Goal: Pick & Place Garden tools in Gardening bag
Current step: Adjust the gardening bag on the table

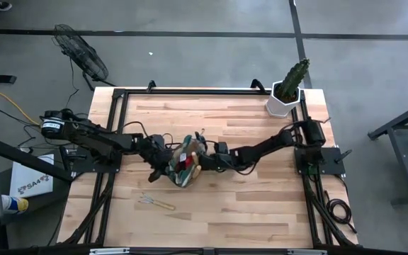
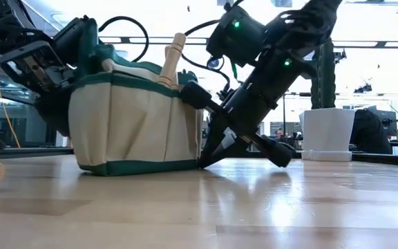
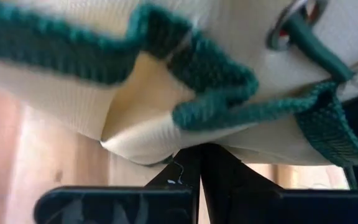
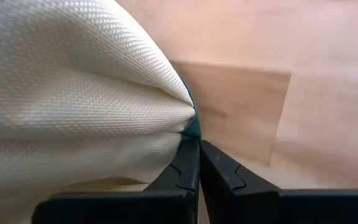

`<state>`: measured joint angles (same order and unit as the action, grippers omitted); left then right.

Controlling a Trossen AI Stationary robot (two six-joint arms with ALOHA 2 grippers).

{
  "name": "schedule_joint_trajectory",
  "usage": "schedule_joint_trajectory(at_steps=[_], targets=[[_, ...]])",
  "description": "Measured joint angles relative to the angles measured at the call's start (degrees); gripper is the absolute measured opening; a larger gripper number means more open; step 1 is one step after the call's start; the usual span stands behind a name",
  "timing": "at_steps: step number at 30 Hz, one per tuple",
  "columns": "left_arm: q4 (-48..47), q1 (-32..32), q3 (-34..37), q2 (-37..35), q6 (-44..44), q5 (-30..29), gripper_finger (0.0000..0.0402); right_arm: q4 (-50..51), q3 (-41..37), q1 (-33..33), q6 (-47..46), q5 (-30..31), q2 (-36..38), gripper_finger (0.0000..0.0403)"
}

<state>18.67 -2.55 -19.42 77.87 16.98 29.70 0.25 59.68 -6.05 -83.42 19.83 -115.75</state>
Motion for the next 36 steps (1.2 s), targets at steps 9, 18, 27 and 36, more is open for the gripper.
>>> schedule_joint_trajectory(at_steps=[9, 18, 27, 36], targets=[[4.47, 0.00, 0.00, 0.00, 6.91, -8.13, 0.0000, -1.60, -0.09, 5.45, 14.15, -7.34, 0.05, 0.0004], [5.53, -0.01, -1.74, 0.04, 10.76, -12.64, 0.0000, -2.84, -0.09, 11.40, 28.16, -17.95, 0.02, 0.0004], [1.50, -0.02, -2.05, 0.02, 13.78, -17.19, 0.0000, -1.21, 0.07, 13.51, 35.53, -24.18, 0.00, 0.0004], [-0.19, -0.07, -2.05, -0.02, 14.83, -19.17, 0.0000, -0.20, 0.02, 13.51, 37.01, -26.79, 0.62, 0.0004]])
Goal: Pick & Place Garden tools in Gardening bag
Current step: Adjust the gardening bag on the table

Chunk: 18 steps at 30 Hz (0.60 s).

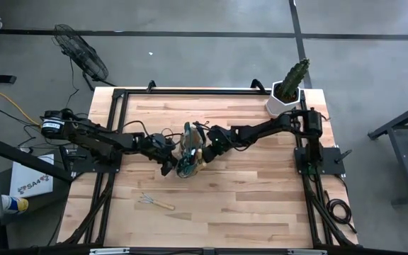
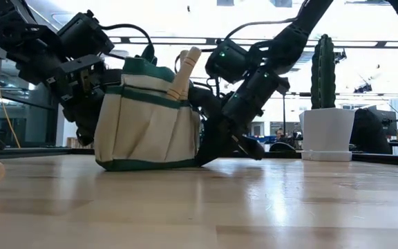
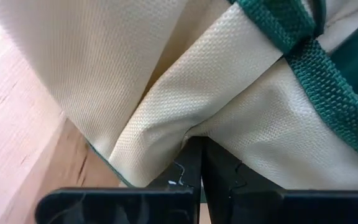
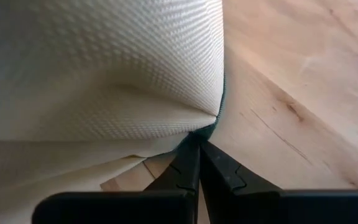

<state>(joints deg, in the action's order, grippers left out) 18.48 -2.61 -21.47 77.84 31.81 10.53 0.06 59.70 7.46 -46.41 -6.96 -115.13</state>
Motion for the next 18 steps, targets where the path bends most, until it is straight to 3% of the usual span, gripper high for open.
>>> schedule_joint_trajectory(at_steps=[13, 18], targets=[[-2.81, -0.04, 0.00, -5.11, -0.50, 2.22, 0.0000, 10.98, -0.44, 0.68, 1.73, 3.47, 7.86, 0.0004], [-7.37, -0.04, 0.00, -7.64, -1.33, 0.99, 0.0000, 13.99, -0.37, -0.01, 1.20, 0.65, 8.00, 0.0004]])
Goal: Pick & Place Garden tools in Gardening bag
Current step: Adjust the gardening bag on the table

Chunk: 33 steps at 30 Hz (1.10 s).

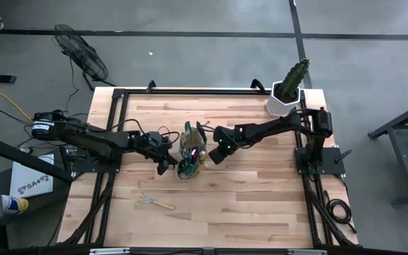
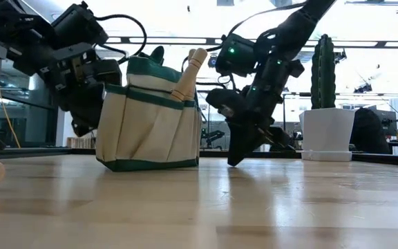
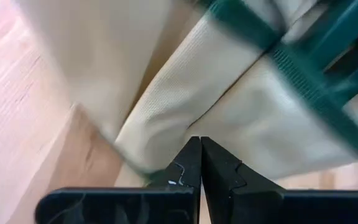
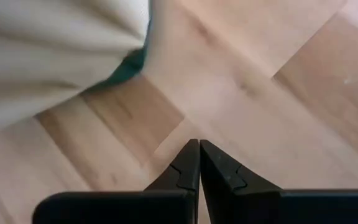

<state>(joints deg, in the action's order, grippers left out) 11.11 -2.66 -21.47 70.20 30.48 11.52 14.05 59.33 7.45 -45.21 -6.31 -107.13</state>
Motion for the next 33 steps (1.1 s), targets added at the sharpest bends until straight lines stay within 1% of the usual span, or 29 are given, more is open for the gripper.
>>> schedule_joint_trajectory(at_steps=[4, 8, 13, 20, 25, 30, 33], targets=[[-4.99, 0.00, 0.04, -0.77, -0.11, -1.55, 0.0000, 1.31, 0.13, -1.84, -2.08, -2.45, 0.04, 0.0004], [-9.55, 0.00, 0.04, -0.77, -0.17, -3.19, 0.0000, 1.15, 0.13, -5.75, -4.31, -6.23, 0.04, 0.0004], [-11.81, 0.00, 0.04, -0.77, -0.40, -4.88, 0.0000, 0.08, 0.13, -11.77, -5.98, -5.82, 0.07, 0.0004], [-12.27, 0.02, 0.04, -0.77, -3.07, -6.26, 0.0000, -5.21, 0.15, -19.64, -11.02, -1.14, 0.13, 0.0004], [-13.02, 0.02, 0.04, -0.76, -3.73, -8.02, 0.0000, -10.70, 0.20, -23.73, -15.80, 5.36, 0.15, 0.0004], [-12.02, 0.02, 0.04, -0.75, -5.18, -8.04, 0.0000, -12.86, 0.22, -25.02, -19.35, 14.53, 0.20, 0.0004], [-12.45, 0.02, 0.04, -0.75, -5.29, -8.52, 0.0000, -15.20, 0.22, -24.84, -20.84, 16.98, 0.20, 0.0004]])
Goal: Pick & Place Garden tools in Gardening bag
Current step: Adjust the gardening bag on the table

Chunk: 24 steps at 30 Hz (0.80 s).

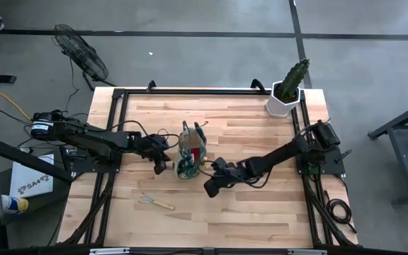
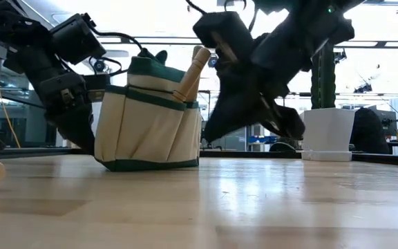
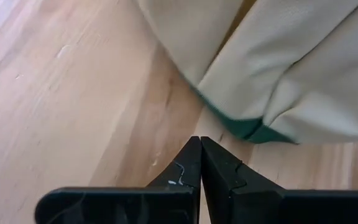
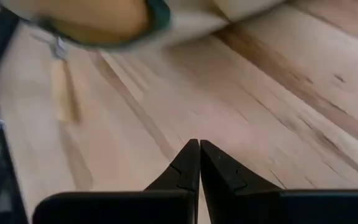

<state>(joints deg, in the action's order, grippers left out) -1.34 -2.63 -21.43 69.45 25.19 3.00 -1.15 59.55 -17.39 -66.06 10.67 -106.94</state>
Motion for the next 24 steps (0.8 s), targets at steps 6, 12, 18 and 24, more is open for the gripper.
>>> schedule_joint_trajectory(at_steps=[6, 12, 18, 24], targets=[[-4.08, 0.00, 0.00, 0.00, 0.06, -4.58, 0.0000, -5.72, 0.04, -1.16, 1.33, -0.38, 0.02, 0.0004], [-4.21, 0.00, 0.00, 0.00, -1.57, -5.86, 0.0000, -11.17, 0.04, -3.43, 2.79, 1.74, 0.02, 0.0004], [-3.56, -0.02, 0.00, 0.00, -3.72, -8.13, 0.0000, -13.14, 0.09, -5.39, 2.80, 9.00, 0.07, 0.0004], [-1.93, -0.63, -0.72, -0.47, -6.77, -8.12, 0.0000, -15.41, 0.09, -6.27, 1.72, 11.97, 0.07, 0.0004]])
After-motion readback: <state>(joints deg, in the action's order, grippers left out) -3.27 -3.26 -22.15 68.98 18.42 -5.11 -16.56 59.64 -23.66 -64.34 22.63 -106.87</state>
